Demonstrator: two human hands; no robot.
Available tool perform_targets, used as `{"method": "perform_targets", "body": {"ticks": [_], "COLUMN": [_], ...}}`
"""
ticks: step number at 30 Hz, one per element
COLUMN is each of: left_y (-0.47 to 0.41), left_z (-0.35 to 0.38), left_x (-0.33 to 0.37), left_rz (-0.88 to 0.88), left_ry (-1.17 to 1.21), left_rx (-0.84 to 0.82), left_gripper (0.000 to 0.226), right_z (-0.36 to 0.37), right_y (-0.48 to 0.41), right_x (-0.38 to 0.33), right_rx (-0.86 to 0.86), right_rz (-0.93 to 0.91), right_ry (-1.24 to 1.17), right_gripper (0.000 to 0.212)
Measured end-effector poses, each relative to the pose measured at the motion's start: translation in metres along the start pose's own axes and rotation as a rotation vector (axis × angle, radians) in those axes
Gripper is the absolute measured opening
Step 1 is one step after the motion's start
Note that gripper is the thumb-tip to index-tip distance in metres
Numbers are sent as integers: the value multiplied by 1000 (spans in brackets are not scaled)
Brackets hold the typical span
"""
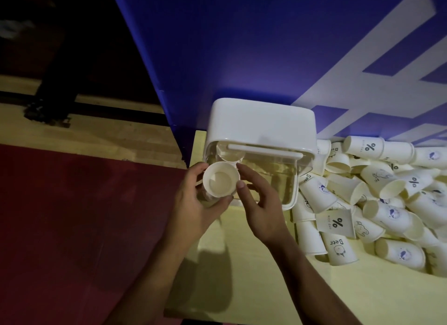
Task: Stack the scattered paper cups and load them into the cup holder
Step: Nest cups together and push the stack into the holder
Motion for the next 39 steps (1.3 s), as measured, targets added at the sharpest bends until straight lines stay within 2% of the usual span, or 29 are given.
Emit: {"method": "perform_targets", "body": {"ticks": [3,12,19,26,29,31,33,36,39], "left_y": [-10,-19,-19,-17,-7,3,9,11,4], "left_z": [14,31,39,38,30,30,49,106,170], "left_x": [-1,-44,-62,-57,-37,-17,9,44,63], "left_rz": [18,58,-72,-90,-7,62,161,369,472], "left_ry": [9,-250,-315,-259,-277,-265,-246,-248,-376], "left_rx": [-24,-111,-157,-151,-66,-15,-96,-332,-582], "left_gripper": [71,65,67,73,81,71,58,44,50], "right_z": [-4,3,15,12,-4,-23,-51,-98,-151], "right_y": [-8,-30,-38,-33,-17,0,16,37,61], "right_x": [4,50,73,72,66,63,62,63,71], "right_rx": [22,59,-37,-36,0,44,110,210,314], "right_rz": [-17,-18,73,150,187,180,193,210,213], "right_ry": [42,270,339,330,308,322,301,291,260], "right_gripper": [35,38,44,53,58,55,49,35,25]}}
Point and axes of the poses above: each hand's wrist, its own y-axis away from the middle knuckle, its own z-axis out of the palm, x = y × z, the point moved 5 cm from there along -y, towards the middle knuckle, and after that the axes turned 13 degrees about z, right-handed, at the moved point
